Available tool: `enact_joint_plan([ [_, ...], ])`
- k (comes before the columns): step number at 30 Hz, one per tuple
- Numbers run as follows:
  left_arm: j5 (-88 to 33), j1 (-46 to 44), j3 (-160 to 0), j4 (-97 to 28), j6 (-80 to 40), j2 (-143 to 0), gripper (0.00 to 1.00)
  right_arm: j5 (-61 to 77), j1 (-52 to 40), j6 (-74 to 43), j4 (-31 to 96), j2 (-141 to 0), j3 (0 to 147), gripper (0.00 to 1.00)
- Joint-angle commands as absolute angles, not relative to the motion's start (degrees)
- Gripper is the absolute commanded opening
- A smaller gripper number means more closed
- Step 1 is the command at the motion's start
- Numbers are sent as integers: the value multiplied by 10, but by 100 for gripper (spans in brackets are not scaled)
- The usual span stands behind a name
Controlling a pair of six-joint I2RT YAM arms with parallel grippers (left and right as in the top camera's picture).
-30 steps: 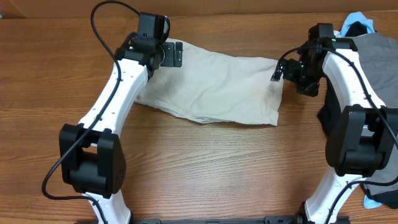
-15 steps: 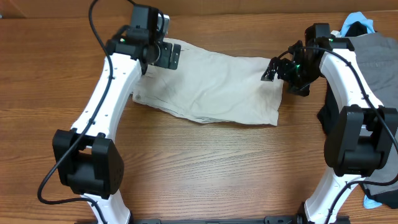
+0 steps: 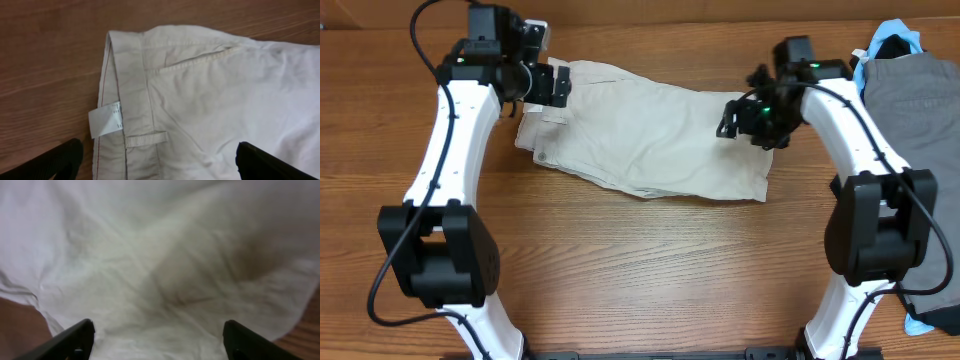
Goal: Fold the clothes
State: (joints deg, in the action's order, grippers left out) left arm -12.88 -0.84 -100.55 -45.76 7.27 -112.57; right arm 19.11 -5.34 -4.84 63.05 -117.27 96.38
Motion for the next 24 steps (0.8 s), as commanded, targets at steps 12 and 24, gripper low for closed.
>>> enact_joint_plan([
  [12, -145, 14, -1018, -456, 163, -1244, 100, 118, -64, -75, 616, -1148, 943, 79],
  [24, -146, 51, -1018, -418, 164, -1257, 100, 111, -64, -75, 620, -1149, 936, 79],
])
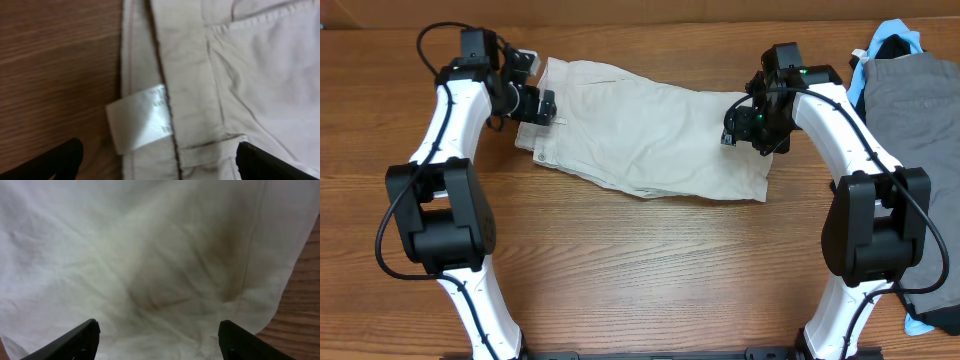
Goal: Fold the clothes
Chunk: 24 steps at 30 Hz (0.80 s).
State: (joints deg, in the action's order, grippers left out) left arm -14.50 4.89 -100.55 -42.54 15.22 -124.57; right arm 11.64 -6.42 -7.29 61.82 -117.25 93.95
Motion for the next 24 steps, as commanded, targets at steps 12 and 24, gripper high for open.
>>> enact_joint_plan([
  [12, -181, 52, -1018, -406, 160, -1302, 100, 112, -64, -77, 624, -1149, 936, 80],
  [24, -255, 33, -1016, -455, 140, -1319, 95, 112, -64, -77, 618, -1149, 936, 80],
])
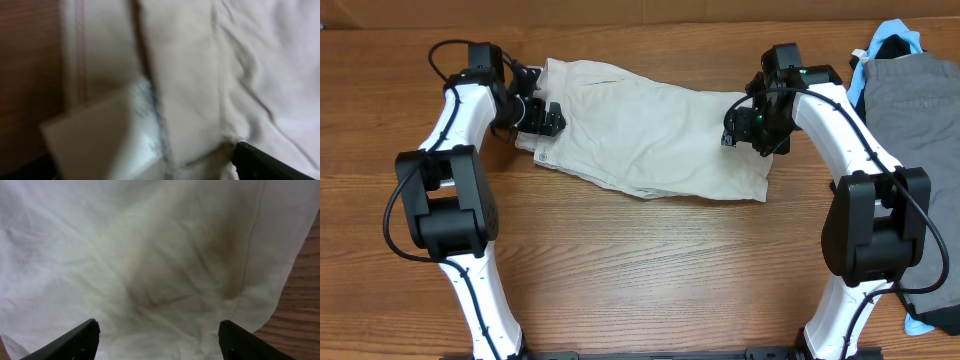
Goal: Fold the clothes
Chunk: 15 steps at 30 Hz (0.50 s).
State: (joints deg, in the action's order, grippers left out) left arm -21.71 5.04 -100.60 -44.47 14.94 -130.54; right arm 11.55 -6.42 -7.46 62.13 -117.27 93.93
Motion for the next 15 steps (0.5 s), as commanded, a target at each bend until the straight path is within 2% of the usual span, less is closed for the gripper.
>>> enact_joint_plan([
  [1, -255, 28, -1013, -457, 136, -1322, 95, 112, -64, -77, 618, -1149, 936, 80],
  [5, -251, 10, -1011, -468, 120, -1339, 94, 112, -64, -77, 618, -1149, 936, 79],
  [8, -249, 0, -1007, -467, 90, -1353, 87, 112, -64, -77, 618, -1149, 936, 79],
  [10, -249, -4, -1006, -468, 70, -1359, 72, 112, -64, -77, 618, -1149, 936, 79],
  [12, -249, -9, -1006, -467, 58, -1366, 47, 117, -64, -77, 616, -1149, 936, 78],
  [14, -249, -13, -1006, -467, 55, -1372, 8, 127, -64, -77, 611, -1149, 936, 75],
  [15, -249, -14, -1006, -467, 55, -1372, 4, 134, -64, -77, 610, -1148, 937, 74],
])
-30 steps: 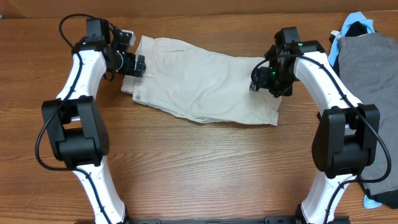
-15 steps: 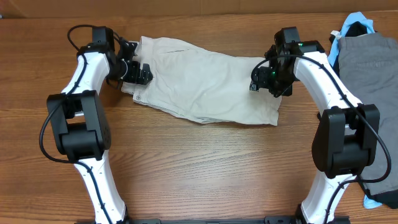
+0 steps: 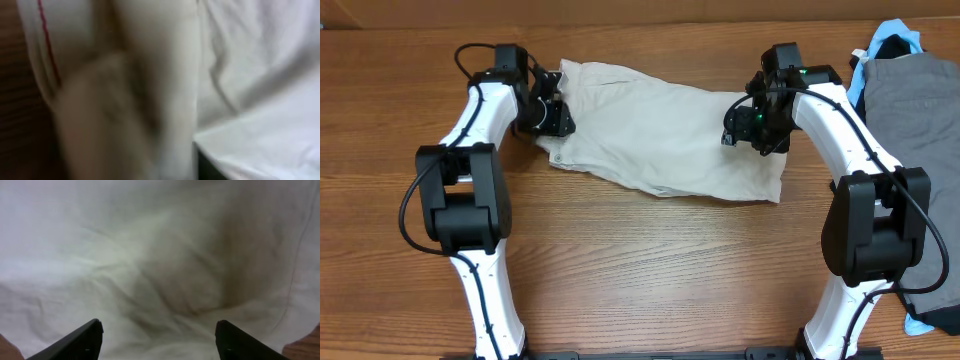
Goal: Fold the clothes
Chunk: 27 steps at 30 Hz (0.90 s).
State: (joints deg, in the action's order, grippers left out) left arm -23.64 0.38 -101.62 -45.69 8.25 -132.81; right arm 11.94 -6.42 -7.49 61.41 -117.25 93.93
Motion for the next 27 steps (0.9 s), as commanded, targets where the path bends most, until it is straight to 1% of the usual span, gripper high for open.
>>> enact_joint_plan([
  [1, -249, -14, -1006, -469, 55, -1371, 4, 146, -64, -77, 609, -1148, 940, 73],
  [3, -249, -11, -1013, -481, 55, -1363, 4, 172, -63, -77, 611, -1147, 948, 67],
  [4, -249, -7, -1019, -492, 55, -1357, 4, 183, -63, -77, 612, -1145, 953, 62],
  [5, -249, -3, -1026, -504, 55, -1348, 4, 194, -63, -77, 612, -1143, 958, 52],
  [7, -249, 6, -1047, -540, 58, -1326, 4, 219, -63, -77, 611, -1135, 966, 34],
  [9, -249, 15, -1071, -583, 67, -1303, 4, 237, -63, -77, 609, -1129, 969, 12],
  [10, -249, 19, -1084, -608, 74, -1289, 4, 247, -63, -77, 608, -1128, 969, 4],
  [12, -241, 24, -1106, -649, 86, -1265, 4, 255, -63, -77, 608, -1128, 968, 4],
  [18, -155, 25, -1158, -733, 90, -1203, 4, 256, -63, -77, 610, -1143, 967, 4],
  [27, -148, 17, -1166, -735, 90, -1139, 4, 262, -64, -95, 572, -1152, 909, 4],
])
